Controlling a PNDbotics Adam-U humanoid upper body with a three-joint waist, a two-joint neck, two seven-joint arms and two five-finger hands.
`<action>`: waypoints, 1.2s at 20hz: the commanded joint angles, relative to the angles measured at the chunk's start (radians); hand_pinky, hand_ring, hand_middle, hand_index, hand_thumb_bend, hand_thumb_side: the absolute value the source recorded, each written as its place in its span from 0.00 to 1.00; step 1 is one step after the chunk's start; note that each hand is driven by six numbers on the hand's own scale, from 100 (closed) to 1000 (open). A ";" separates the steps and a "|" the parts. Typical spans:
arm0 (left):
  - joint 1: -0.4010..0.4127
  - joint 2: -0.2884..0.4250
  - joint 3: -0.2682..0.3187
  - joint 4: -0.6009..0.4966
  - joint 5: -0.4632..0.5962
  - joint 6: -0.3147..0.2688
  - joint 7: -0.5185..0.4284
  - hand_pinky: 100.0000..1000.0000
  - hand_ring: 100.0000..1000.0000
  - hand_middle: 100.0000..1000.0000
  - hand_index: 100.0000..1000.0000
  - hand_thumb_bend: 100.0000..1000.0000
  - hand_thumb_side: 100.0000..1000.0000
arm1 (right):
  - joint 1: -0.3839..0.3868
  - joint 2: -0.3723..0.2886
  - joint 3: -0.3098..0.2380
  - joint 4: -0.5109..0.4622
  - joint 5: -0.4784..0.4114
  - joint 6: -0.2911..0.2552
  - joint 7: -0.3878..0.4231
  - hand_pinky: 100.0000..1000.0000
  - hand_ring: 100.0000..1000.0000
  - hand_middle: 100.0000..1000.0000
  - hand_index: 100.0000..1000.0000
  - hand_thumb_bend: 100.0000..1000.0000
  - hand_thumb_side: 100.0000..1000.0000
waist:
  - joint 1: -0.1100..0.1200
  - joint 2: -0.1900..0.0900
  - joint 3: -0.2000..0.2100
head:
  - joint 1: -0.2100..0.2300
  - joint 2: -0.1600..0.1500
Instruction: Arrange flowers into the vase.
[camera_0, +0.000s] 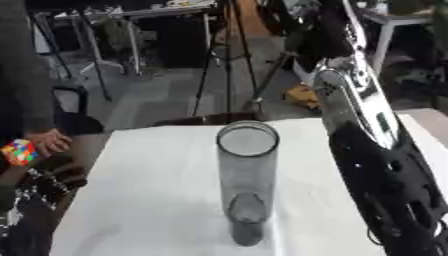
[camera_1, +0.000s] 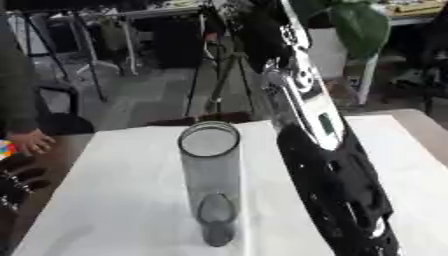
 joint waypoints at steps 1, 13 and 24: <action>-0.006 0.013 0.010 -0.010 -0.006 -0.003 0.000 0.65 0.68 0.68 0.76 1.00 0.85 | -0.013 -0.016 0.007 -0.041 -0.020 0.001 0.004 0.00 0.00 0.00 0.03 0.12 0.04 | -0.001 -0.014 -0.002 | 0.002 0.005; -0.001 0.015 0.011 -0.008 -0.007 -0.003 0.001 0.65 0.68 0.69 0.76 1.00 0.85 | 0.009 -0.022 0.036 -0.085 -0.053 0.008 0.024 0.00 0.00 0.00 0.02 0.13 0.04 | -0.001 -0.019 -0.014 | 0.005 0.011; 0.001 0.016 0.013 -0.006 -0.008 -0.003 0.002 0.65 0.67 0.69 0.76 1.00 0.85 | 0.023 -0.028 0.050 -0.102 -0.059 0.008 0.038 0.00 0.00 0.00 0.02 0.13 0.05 | -0.001 -0.020 -0.020 | 0.007 0.014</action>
